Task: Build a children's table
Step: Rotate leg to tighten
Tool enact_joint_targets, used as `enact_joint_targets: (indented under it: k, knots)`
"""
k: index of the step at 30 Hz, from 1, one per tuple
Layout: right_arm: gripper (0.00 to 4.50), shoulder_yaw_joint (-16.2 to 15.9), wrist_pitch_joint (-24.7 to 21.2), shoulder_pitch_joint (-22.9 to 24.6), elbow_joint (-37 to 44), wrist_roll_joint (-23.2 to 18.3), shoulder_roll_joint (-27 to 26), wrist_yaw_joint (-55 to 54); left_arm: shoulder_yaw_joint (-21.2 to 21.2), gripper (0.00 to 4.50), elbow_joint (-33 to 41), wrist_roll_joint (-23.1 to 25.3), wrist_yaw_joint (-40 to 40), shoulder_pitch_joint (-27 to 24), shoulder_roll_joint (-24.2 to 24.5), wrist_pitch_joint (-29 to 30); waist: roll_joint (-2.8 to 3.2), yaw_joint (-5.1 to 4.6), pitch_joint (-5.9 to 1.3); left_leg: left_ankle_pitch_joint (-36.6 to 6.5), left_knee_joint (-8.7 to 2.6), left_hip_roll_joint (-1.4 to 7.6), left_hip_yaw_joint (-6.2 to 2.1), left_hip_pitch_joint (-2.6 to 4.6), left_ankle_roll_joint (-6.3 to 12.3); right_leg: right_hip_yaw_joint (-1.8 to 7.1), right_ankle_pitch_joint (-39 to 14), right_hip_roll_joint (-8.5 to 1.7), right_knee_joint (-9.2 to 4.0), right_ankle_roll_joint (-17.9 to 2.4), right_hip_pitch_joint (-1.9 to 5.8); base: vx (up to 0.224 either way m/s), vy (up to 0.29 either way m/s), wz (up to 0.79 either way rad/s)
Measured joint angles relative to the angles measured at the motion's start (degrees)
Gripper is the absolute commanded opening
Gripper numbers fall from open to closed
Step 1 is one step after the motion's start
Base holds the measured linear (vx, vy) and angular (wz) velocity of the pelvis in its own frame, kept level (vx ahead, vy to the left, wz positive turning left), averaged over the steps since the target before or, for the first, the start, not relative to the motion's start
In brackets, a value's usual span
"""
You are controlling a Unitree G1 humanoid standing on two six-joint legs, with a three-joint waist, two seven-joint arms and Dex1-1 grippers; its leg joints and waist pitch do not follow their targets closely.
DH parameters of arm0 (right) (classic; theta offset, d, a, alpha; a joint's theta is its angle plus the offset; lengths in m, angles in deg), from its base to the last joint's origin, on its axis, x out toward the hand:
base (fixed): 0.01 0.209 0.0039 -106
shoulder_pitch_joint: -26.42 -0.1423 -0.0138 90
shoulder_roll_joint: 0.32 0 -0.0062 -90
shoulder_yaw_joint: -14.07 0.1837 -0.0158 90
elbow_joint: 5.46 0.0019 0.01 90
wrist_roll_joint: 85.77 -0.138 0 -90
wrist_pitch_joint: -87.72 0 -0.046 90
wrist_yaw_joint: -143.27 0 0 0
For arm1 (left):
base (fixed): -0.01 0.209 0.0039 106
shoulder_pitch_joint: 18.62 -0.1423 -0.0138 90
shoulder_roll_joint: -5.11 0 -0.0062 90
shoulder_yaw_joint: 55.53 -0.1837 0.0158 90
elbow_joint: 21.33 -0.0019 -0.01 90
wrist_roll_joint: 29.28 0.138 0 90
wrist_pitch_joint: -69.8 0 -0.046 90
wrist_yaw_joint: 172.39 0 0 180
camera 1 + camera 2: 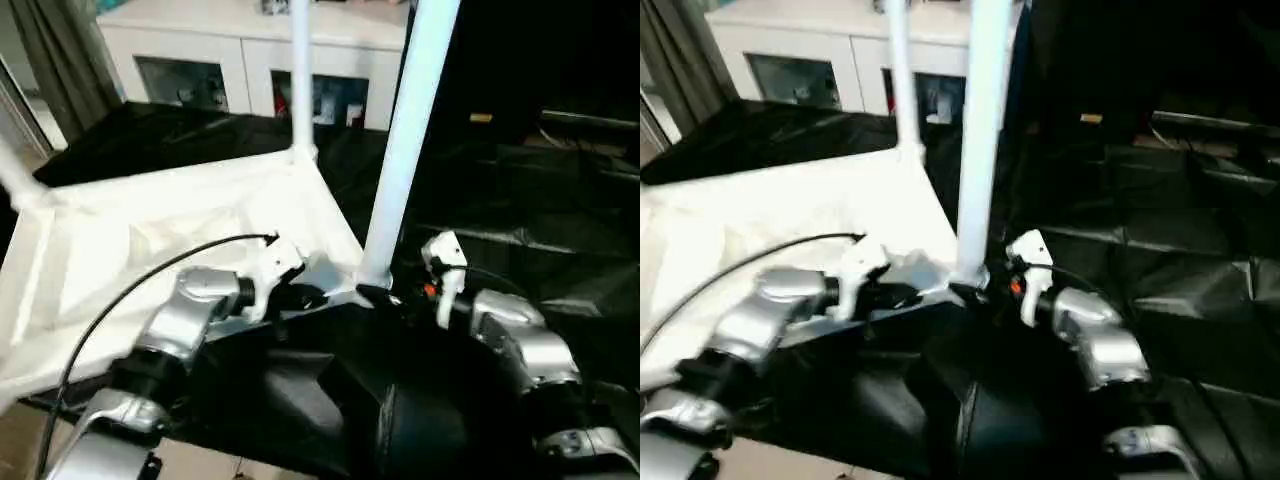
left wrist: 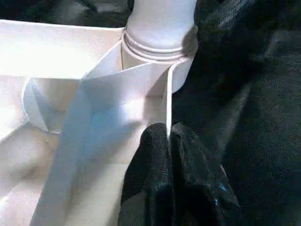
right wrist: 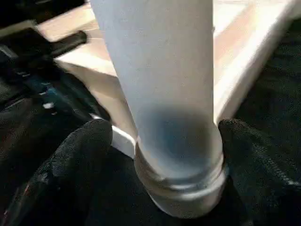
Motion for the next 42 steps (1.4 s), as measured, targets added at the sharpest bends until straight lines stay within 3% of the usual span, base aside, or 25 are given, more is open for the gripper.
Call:
enact_joint_targets:
  k: [3, 6, 15, 21, 30, 35, 38, 40, 42]
  knots:
    - [3.66, -0.72, -0.14, -0.06, 1.35, -0.61, 1.17, 4.61, -0.27, 0.00, 1.86, -0.88, 2.97, -1.06, 1.86, 0.23, -0.25, 0.16, 0.15, -0.01, 0.03, 0.01, 0.07, -0.06, 0.01, -0.05, -0.02, -0.01, 0.02, -0.03, -0.04, 0.000, 0.000, 0.00]
    - [3.22, -1.96, -0.15, -0.21, 1.48, -1.08, 2.12, 7.74, -0.75, 0.00, 3.82, -1.78, 5.36, -1.98, 3.36, 1.25, -0.52, 0.39, 0.30, -0.01, 0.04, 0.03, 0.06, -0.06, 0.00, -0.11, -0.03, 0.00, 0.05, -0.06, -0.04, 0.000, 0.000, 0.00]
    - [2.46, -2.75, 0.16, -0.77, 1.07, -0.92, 1.97, 9.60, -1.07, 0.00, 5.75, -1.93, 7.27, -2.93, 3.92, 2.34, -0.58, 1.03, 0.33, -0.01, 0.10, 0.03, 0.06, -0.06, 0.00, -0.11, -0.03, -0.01, 0.08, -0.06, -0.03, 0.000, 0.000, 0.00]
    - [2.20, -2.54, 0.47, 0.00, 2.08, -0.39, 2.13, 8.56, -1.19, 0.00, 5.40, -1.78, 6.33, -2.93, 3.21, 2.16, -0.48, 1.20, 0.27, -0.01, 0.13, 0.02, 0.05, 0.01, 0.00, -0.09, -0.03, -0.02, 0.09, -0.07, 0.05, 0.000, 0.000, 0.00]
    - [2.07, 2.54, 2.80, 1.42, 1.14, 3.50, -4.69, -13.67, -0.81, 0.00, -3.75, 1.34, -6.95, 1.99, -4.85, 1.42, -0.12, 0.68, 0.05, 0.01, 0.22, -0.07, -0.10, 0.88, -0.01, 0.16, -0.08, -0.07, 0.04, 0.07, 0.82, 0.000, 0.000, 0.00]
    - [2.04, 4.23, 4.32, -1.29, -2.50, 7.22, -10.70, -29.29, 0.53, 0.00, -7.94, 3.42, -15.27, 4.35, -9.08, 1.45, -0.10, 0.03, 0.03, 0.01, 0.15, -0.12, -0.12, 1.12, -0.01, 0.22, -0.12, -0.07, -0.03, 0.14, 0.97, 0.000, 0.000, 0.00]
    - [2.04, 4.31, 5.73, -2.76, -4.68, 8.96, -11.47, -32.13, 0.71, 0.00, -8.55, 3.93, -17.36, 4.80, -10.07, 1.49, -0.07, -0.08, 0.02, 0.01, 0.11, -0.14, -0.12, 1.11, 0.00, 0.23, -0.12, -0.08, -0.07, 0.14, 0.96, 0.000, 0.000, 0.00]
    - [2.68, 4.33, 6.60, -3.07, -5.48, 8.96, -11.59, -32.18, 0.80, 0.00, -8.55, 3.94, -17.48, 4.80, -10.09, 1.48, 0.01, -0.09, -0.04, 0.00, 0.08, -0.14, -0.12, 1.11, 0.00, 0.23, -0.12, -0.08, -0.07, 0.14, 0.96, 0.000, 0.000, 0.00]
    - [2.68, 4.96, 6.41, -3.39, -5.88, 8.12, -12.14, -32.14, 0.91, 0.00, -8.55, 3.94, -17.59, 4.80, -10.09, 1.47, 0.06, -0.11, -0.07, 0.00, 0.03, -0.14, -0.12, 1.10, 0.00, 0.22, -0.12, -0.07, -0.07, 0.14, 0.95, 0.000, 0.000, 0.00]
